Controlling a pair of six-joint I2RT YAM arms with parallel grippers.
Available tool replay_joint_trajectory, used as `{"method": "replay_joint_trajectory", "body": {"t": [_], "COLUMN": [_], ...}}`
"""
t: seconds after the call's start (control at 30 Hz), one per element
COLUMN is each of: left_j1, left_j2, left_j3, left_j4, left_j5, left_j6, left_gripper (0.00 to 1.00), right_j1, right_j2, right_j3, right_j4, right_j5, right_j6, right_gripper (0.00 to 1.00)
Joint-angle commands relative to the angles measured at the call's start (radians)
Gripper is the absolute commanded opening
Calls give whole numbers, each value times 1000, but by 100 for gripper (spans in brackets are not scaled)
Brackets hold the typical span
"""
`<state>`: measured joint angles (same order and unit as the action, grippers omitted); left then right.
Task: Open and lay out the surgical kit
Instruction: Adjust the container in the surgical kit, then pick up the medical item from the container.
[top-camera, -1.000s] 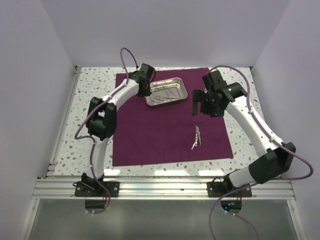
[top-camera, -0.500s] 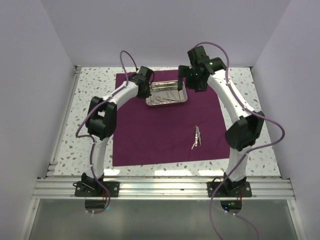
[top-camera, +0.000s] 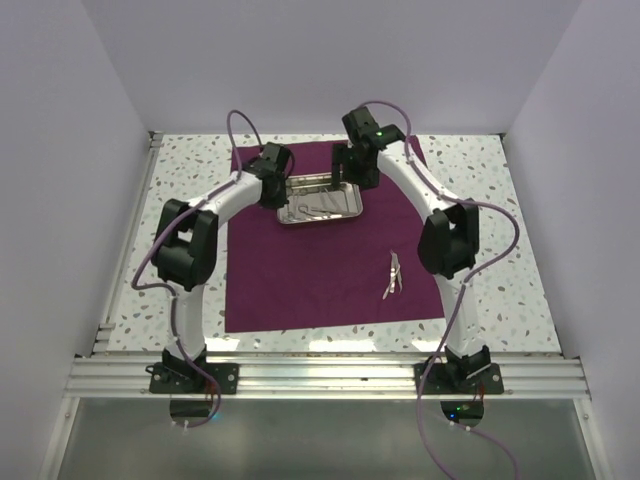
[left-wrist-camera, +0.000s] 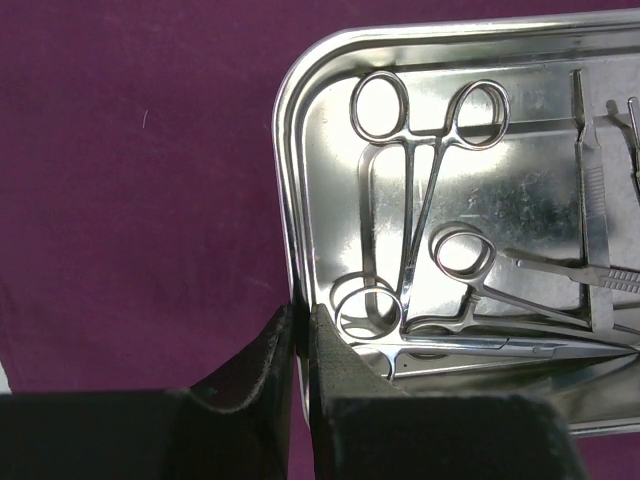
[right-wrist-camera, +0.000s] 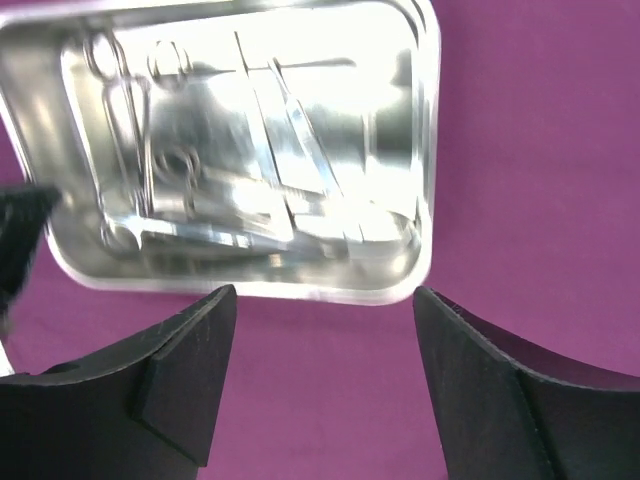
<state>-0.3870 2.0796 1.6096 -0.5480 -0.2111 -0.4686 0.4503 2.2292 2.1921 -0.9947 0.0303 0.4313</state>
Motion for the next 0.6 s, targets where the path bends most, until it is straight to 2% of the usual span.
{"method": "replay_joint_trajectory", "body": {"t": [0.0, 0.3, 0.4, 0.57], "left_j1": [8, 11, 11, 11], "left_j2": [-70, -93, -93, -95], "left_j3": [-66, -106, -100, -97], "left_j4": [-13, -9, -13, -24], "left_j5": [38, 90, 101, 114], "left_j6": [71, 84, 87, 97], "left_gripper": [0, 0, 0, 0], "right_j1": [48, 76, 79, 77], "right_j2": [59, 237, 288, 302], "right_j3": [102, 207, 244, 216], "right_j4": [54, 134, 125, 145], "right_j5": [-27, -23, 26, 100], "right_j6": [-6, 27, 29, 37], "right_gripper": [73, 65, 63, 55]}}
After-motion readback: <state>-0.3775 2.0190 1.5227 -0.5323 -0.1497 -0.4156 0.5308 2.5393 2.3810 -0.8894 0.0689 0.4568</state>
